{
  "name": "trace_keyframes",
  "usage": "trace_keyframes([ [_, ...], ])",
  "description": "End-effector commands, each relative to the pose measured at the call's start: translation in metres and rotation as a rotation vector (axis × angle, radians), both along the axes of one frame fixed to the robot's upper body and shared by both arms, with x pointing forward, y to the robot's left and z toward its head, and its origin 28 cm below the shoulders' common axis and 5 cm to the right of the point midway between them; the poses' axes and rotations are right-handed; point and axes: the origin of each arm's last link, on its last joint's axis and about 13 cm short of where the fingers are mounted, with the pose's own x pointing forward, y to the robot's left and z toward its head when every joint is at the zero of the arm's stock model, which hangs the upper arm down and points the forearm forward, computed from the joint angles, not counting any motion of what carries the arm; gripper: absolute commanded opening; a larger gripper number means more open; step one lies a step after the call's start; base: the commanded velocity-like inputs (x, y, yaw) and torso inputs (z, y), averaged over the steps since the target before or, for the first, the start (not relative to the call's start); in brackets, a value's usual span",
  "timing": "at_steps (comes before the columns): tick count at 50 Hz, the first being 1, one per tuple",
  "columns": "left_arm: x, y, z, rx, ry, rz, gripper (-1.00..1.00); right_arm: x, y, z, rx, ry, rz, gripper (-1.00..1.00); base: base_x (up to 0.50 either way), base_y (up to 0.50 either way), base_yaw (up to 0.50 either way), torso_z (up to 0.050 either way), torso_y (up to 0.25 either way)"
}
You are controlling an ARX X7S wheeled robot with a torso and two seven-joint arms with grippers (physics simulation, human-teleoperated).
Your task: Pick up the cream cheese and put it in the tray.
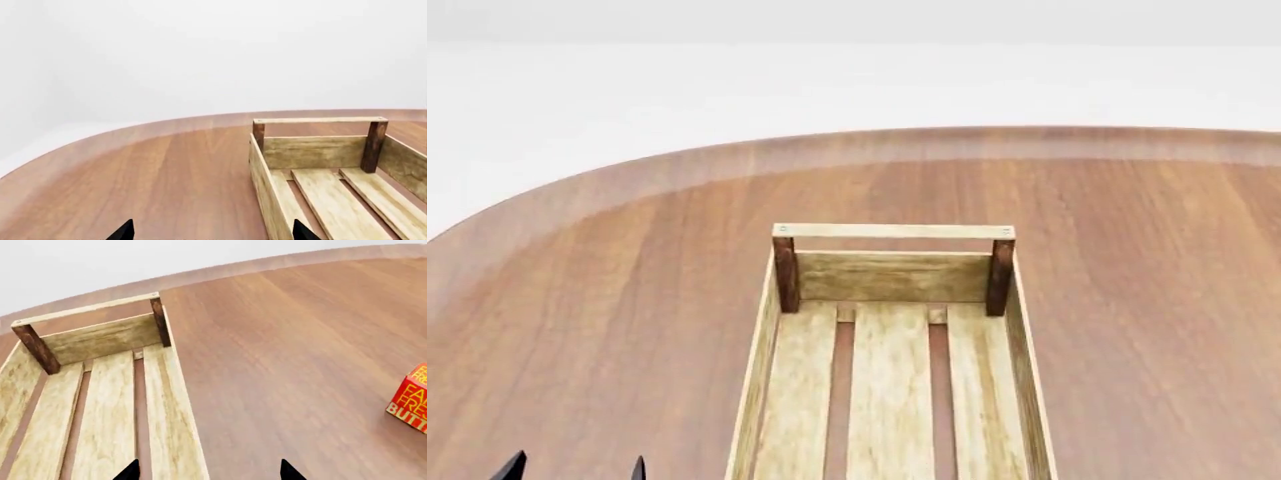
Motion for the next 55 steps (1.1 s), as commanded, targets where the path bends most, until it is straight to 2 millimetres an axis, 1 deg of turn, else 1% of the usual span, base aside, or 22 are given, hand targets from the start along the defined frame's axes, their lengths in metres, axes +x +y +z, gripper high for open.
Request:
trace_keyframes([
  [1, 0.001, 0.000, -0.001, -0.002, 0.008, 0.000, 1.00, -0.016, -0.014, 0.018, 0.009, 0.040, -0.117, 1.00, 0.00, 0.00, 0.00, 0.000, 0.000],
  [7, 0.001, 0.000, -0.001, -0.004, 0.010, 0.000, 1.00, -0.019, -0.020, 0.024, 0.043, 0.035, -0.187, 1.00, 0.00, 0.00, 0.00, 0.000, 0.000],
  [15, 0.001, 0.000, -0.001, -0.004, 0.012, -0.001, 1.00, -0.025, -0.031, 0.026, 0.035, 0.039, -0.291, 1.00, 0.00, 0.00, 0.00, 0.000, 0.000],
  [16, 0.001, 0.000, -0.001, -0.004, 0.012, 0.000, 1.00, -0.025, -0.033, 0.026, 0.037, 0.053, -0.333, 1.00, 0.00, 0.00, 0.00, 0.000, 0.000],
  [17, 0.001, 0.000, -0.001, -0.005, 0.012, 0.000, 1.00, -0.025, -0.034, 0.027, 0.041, 0.045, -0.324, 1.00, 0.00, 0.00, 0.00, 0.000, 0.000],
  [22, 0.000, 0.000, 0.000, -0.006, 0.014, -0.001, 1.00, -0.028, -0.039, 0.026, 0.012, 0.065, -0.396, 1.00, 0.00, 0.00, 0.00, 0.000, 0.000],
  [27, 0.000, 0.000, -0.001, -0.005, 0.013, -0.001, 1.00, -0.031, -0.044, 0.026, 0.028, 0.063, -0.435, 1.00, 0.00, 0.00, 0.00, 0.000, 0.000],
  [36, 0.000, 0.000, -0.001, -0.005, 0.014, 0.000, 1.00, -0.038, -0.049, 0.031, 0.052, 0.048, -0.481, 1.00, 0.00, 0.00, 0.00, 0.000, 0.000],
  [47, 0.000, 0.000, -0.001, -0.006, 0.011, 0.002, 1.00, -0.045, -0.057, 0.029, 0.069, 0.040, -0.521, 1.00, 0.00, 0.00, 0.00, 0.000, 0.000],
  [55, 0.000, 0.000, -0.001, -0.007, 0.010, 0.001, 1.00, -0.047, -0.061, 0.027, 0.075, 0.041, -0.537, 1.00, 0.00, 0.00, 0.00, 0.000, 0.000],
])
